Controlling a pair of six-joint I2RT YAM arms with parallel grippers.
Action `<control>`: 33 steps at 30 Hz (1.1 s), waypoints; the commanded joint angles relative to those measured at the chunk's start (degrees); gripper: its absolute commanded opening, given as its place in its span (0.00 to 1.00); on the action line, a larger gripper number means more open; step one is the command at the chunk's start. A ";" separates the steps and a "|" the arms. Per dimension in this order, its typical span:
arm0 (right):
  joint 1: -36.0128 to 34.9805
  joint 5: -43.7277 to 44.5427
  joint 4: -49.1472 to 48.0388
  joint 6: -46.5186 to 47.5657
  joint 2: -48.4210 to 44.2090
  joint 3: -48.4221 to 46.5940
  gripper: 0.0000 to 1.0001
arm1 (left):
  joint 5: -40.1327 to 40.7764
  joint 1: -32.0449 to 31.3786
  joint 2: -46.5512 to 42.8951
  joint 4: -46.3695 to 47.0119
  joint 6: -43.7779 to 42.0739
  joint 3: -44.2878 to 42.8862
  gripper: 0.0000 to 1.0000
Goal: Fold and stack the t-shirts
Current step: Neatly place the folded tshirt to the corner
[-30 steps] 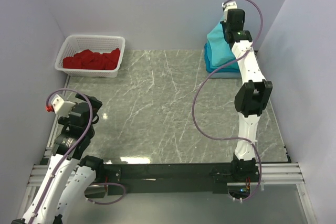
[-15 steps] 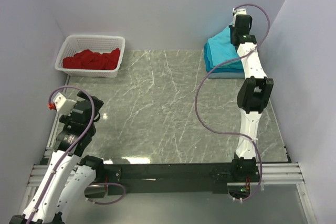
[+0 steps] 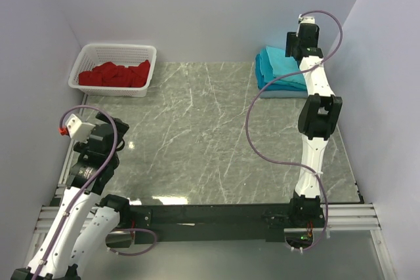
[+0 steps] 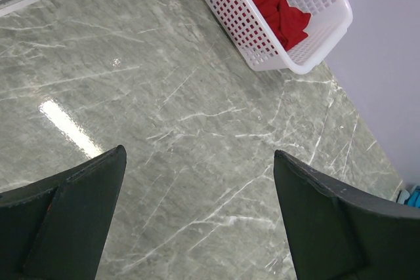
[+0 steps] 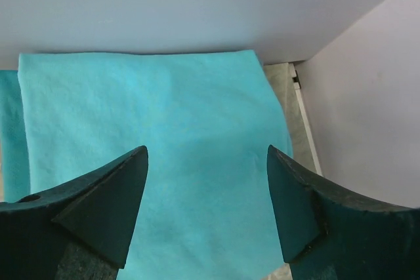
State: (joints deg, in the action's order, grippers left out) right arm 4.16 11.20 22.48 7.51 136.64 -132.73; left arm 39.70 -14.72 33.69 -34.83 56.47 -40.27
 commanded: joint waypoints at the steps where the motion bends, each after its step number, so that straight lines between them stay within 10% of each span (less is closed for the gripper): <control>1: -0.21 -0.91 -2.62 -0.83 -1.02 -0.34 0.79 | -0.59 -0.13 0.58 1.52 -0.57 -2.18 0.99; 18: -6.42 7.59 -12.19 1.18 -14.29 30.41 0.85 | -2.17 -0.13 0.76 3.28 -0.22 -0.86 0.99; 33: -11.63 18.51 -12.90 0.41 -20.78 29.18 0.86 | -2.70 -0.13 -0.38 3.01 0.31 -0.16 0.99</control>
State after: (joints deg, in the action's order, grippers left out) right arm -7.16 27.44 12.43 9.28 124.53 -102.87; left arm 36.93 -14.72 33.71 -33.41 56.69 -40.07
